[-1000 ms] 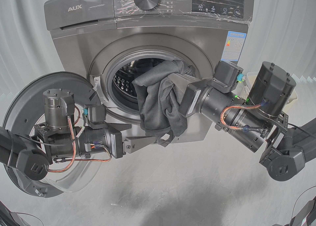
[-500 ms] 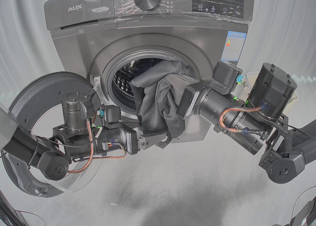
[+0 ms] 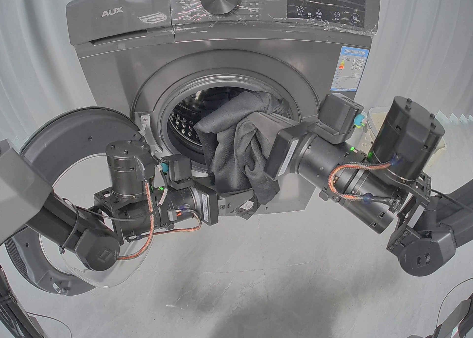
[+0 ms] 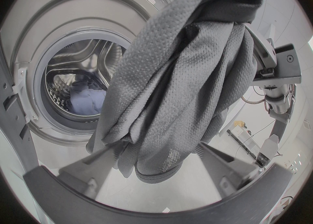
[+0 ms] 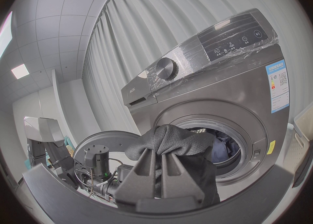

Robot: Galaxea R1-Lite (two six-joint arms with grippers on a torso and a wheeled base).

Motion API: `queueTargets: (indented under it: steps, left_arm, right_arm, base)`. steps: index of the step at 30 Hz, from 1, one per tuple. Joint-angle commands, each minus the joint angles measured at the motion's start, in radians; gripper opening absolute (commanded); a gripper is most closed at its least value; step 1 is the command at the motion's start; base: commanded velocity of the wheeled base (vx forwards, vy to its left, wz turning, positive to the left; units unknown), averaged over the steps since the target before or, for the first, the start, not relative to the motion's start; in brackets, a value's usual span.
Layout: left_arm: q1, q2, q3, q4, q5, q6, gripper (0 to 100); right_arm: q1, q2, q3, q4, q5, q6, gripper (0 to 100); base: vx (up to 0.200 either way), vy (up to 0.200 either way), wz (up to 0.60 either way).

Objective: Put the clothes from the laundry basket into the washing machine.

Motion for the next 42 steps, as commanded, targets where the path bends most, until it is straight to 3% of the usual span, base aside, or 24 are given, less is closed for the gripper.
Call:
queueTargets:
  steps: [1,11,22,23,27,34,42]
  left_arm:
    - [-0.005,0.005,0.004,-0.007,0.000,0.003,0]
    - [-0.025,-0.008,0.045,-0.099,0.038,0.013,0]
    - [-0.096,-0.118,0.369,-0.420,0.044,0.020,0]
    - [-0.097,-0.113,0.399,-0.467,0.040,0.022,0]
    - [-0.091,-0.097,0.415,-0.585,0.038,0.016,0]
    - [-0.083,-0.087,0.341,-0.593,0.052,0.009,0]
    - [-0.040,-0.057,0.268,-0.593,0.135,0.006,0]
  right_arm:
    - [0.001,0.000,0.001,0.000,0.000,0.000,0]
    - [-0.002,0.002,0.006,-0.003,0.000,0.000,0]
    - [-0.016,0.034,0.070,-0.007,0.011,0.003,0]
    - [-0.015,0.043,0.070,-0.014,0.010,0.003,100]
    - [-0.012,0.058,0.076,-0.022,0.013,0.003,100]
    - [-0.019,0.068,0.135,-0.014,0.011,-0.001,100]
    - [-0.065,0.066,0.164,-0.010,0.008,0.002,100]
  base:
    - [0.000,0.000,0.00]
    - [0.000,0.000,0.00]
    - [0.000,0.000,0.00]
    - [0.000,0.000,0.00]
    - [0.000,0.000,0.00]
    - [0.000,0.000,0.00]
    - [0.000,0.000,0.00]
